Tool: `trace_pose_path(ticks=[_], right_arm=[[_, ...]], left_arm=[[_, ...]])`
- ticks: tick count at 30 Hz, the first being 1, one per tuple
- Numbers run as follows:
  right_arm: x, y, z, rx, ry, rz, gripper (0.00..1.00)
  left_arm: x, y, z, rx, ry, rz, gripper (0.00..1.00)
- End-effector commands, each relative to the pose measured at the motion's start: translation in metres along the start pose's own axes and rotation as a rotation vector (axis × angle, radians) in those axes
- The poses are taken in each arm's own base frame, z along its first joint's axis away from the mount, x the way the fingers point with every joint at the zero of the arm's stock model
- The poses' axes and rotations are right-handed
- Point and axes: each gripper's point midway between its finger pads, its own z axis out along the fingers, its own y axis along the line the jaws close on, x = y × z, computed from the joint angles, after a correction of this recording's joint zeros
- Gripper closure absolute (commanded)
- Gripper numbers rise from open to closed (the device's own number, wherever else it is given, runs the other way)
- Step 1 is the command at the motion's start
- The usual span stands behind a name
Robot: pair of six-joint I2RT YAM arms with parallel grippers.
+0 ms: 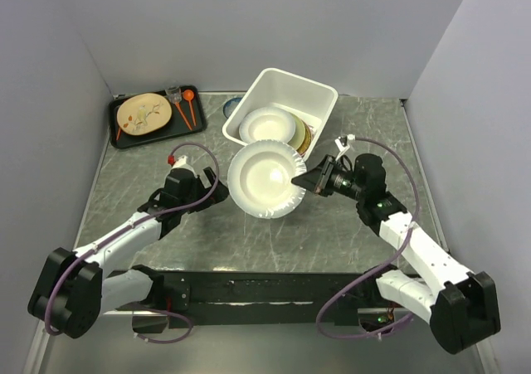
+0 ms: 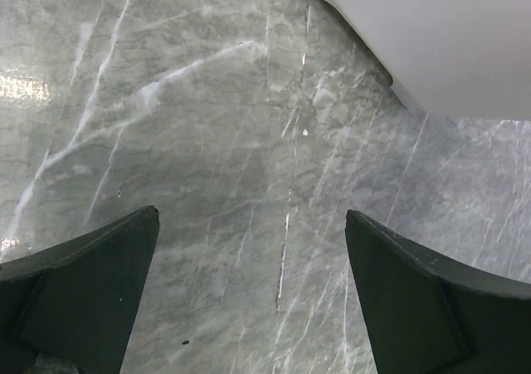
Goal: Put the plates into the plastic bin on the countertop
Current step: Place the plate in the plastic bin.
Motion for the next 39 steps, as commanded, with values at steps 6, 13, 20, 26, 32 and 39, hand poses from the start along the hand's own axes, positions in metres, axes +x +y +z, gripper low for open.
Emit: trace_pose_path(ticks=[6, 13, 20, 26, 32, 39], right_arm=[[-0.07, 0.067, 0.014, -0.206, -0.1, -0.1, 1.0], [-0.093, 0.065, 0.018, -0.204, -0.125, -0.102, 1.0], [-0.119, 0.056, 0.019, -0.214, -0.16, -0.063, 1.0], [-0.137, 0.047, 0.023, -0.172, -0.184, -0.074, 1.0], [-0.158, 0.041, 0.026, -0.121, -0.216, -0.095, 1.0], [-0.191, 0.037, 0.045, -0.109, -0.215, -0.102, 1.0]], left_arm=[[-0.005, -0.009, -0.007, 0.05, -0.027, 0.012, 0.01], [-0.007, -0.01, -0.004, 0.042, -0.026, 0.018, 0.01], [-0.003, -0.013, 0.002, 0.056, 0.002, 0.021, 0.01], [0.003, -0.014, 0.008, 0.067, 0.032, 0.023, 0.01], [0.004, -0.011, 0.008, 0.053, 0.033, 0.033, 0.01], [-0.003, -0.013, 0.005, 0.051, 0.008, 0.047, 0.01]])
